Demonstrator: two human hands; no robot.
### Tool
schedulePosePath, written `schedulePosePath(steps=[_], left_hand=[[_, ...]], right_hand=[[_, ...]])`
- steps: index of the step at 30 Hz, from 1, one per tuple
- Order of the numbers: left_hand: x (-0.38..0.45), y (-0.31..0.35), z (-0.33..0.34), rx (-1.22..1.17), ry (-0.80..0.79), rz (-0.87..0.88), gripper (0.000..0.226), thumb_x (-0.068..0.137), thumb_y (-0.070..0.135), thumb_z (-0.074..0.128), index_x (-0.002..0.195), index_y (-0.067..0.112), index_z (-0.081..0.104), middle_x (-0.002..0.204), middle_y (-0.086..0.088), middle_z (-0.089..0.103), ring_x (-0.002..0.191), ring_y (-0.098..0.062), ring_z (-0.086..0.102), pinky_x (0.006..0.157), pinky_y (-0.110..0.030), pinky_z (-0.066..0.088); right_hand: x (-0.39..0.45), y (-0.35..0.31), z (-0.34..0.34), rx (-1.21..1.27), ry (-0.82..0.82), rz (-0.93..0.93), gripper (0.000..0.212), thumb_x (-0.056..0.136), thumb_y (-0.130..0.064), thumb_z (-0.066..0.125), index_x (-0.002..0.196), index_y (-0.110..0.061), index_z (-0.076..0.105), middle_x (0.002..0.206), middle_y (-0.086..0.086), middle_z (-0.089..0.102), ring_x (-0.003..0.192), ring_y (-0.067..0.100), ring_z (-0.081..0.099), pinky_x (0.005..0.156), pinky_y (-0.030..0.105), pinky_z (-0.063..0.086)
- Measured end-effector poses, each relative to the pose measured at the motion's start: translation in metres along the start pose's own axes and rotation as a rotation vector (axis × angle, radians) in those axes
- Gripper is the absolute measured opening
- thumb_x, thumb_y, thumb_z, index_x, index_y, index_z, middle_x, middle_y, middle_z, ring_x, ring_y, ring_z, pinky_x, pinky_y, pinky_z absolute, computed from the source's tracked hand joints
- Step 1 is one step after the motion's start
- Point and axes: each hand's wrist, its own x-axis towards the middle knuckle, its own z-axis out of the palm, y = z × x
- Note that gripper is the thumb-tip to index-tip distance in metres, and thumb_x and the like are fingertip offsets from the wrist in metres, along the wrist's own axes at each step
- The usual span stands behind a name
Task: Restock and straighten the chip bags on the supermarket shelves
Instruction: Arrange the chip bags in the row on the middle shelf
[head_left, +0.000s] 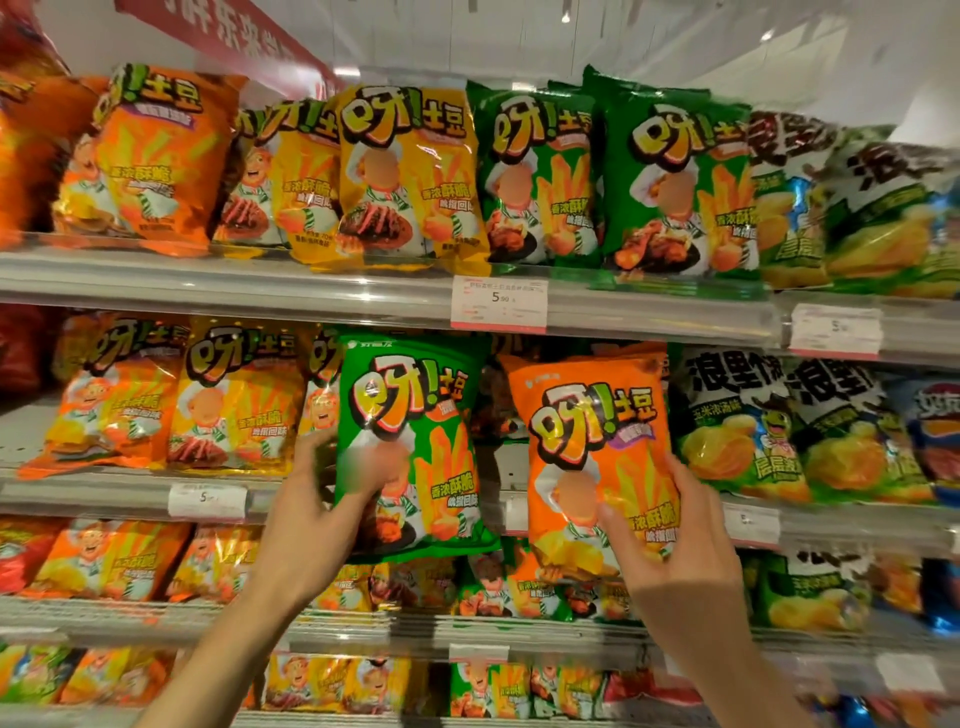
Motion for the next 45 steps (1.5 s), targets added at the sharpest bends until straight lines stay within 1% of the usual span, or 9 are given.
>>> schedulePosePath(steps=[5,13,18,23,26,31,35,42,45], left_hand=[[0.014,0.020,0.037,0.136,0.004,0.075,0.088,0.076,0.088,0.043,0.142,0.029,0.039,0.113,0.014,0.064,0.102,-0.013,0.065,0.088,-0.040,0.054],[0.047,0.029,0.086,0.224,0.055,0.132,0.049,0.100,0.056,0.049,0.136,0.022,0.046,0.120,0.005,0.058,0.104,-0.016,0.057,0.078,-0.032,0.043],[0.057,0.033,0.103,0.242,0.023,0.128,0.049,0.102,0.057,0.039,0.134,0.021,0.046,0.126,-0.003,0.058,0.112,-0.024,0.058,0.082,-0.040,0.051],[0.063,0.029,0.109,0.516,-0.112,0.204,0.054,0.106,0.053,0.026,0.125,0.009,0.051,0.095,-0.010,0.066,0.088,-0.031,0.067,0.066,-0.038,0.051],[0.065,0.030,0.110,0.525,-0.113,0.168,0.066,0.106,0.048,0.034,0.154,0.003,0.023,0.098,-0.014,0.069,0.095,-0.032,0.067,0.074,-0.042,0.055],[0.055,0.029,0.108,0.472,-0.018,0.303,0.073,0.104,0.049,0.041,0.161,0.016,0.010,0.162,-0.014,0.032,0.147,-0.029,0.035,0.111,-0.045,0.040],[0.058,0.027,0.113,0.465,-0.082,0.342,0.066,0.107,0.044,0.036,0.162,0.023,0.007,0.156,-0.013,0.038,0.134,-0.031,0.050,0.101,-0.048,0.050],[0.071,0.023,0.120,0.485,-0.142,0.352,0.060,0.108,0.036,0.035,0.161,0.020,0.011,0.135,-0.010,0.050,0.113,-0.027,0.059,0.090,-0.040,0.050],[0.069,0.021,0.120,0.568,-0.064,0.347,0.055,0.108,0.040,0.035,0.159,0.022,0.022,0.149,-0.021,0.040,0.129,-0.039,0.050,0.097,-0.047,0.049]], right_hand=[[0.000,0.019,-0.013,0.083,0.036,0.163,0.078,0.074,-0.078,0.063,0.142,-0.053,0.033,0.132,-0.045,0.037,0.118,-0.023,0.039,0.093,0.021,0.038],[-0.001,0.028,-0.018,0.078,0.080,0.160,0.069,0.077,-0.067,0.068,0.136,-0.059,0.033,0.131,-0.027,0.045,0.111,-0.011,0.047,0.090,0.024,0.042],[-0.006,0.033,-0.019,-0.029,0.076,0.005,0.078,0.087,-0.055,0.066,0.146,-0.011,0.042,0.131,0.004,0.056,0.116,0.022,0.059,0.093,0.044,0.055],[-0.006,0.037,-0.022,-0.026,0.067,0.002,0.080,0.084,-0.046,0.071,0.149,-0.011,0.040,0.137,0.000,0.054,0.122,0.020,0.057,0.096,0.051,0.055],[-0.006,0.040,-0.021,-0.046,0.085,-0.054,0.079,0.083,-0.043,0.073,0.147,-0.007,0.042,0.134,0.003,0.055,0.120,0.020,0.058,0.093,0.048,0.057],[-0.004,0.040,-0.020,0.016,0.076,-0.019,0.077,0.086,-0.049,0.070,0.147,-0.012,0.042,0.133,-0.003,0.053,0.120,0.016,0.056,0.095,0.044,0.055],[-0.001,0.039,-0.018,0.048,0.055,-0.017,0.078,0.086,-0.047,0.073,0.148,-0.012,0.041,0.133,-0.007,0.050,0.122,0.015,0.054,0.097,0.045,0.054],[0.003,0.031,-0.016,0.083,0.002,0.015,0.074,0.091,-0.050,0.066,0.148,-0.011,0.039,0.131,-0.002,0.052,0.121,0.010,0.053,0.100,0.023,0.045],[0.004,0.030,-0.016,0.082,-0.009,0.014,0.073,0.092,-0.049,0.066,0.149,-0.011,0.038,0.131,-0.003,0.052,0.123,0.004,0.051,0.099,0.012,0.040]])
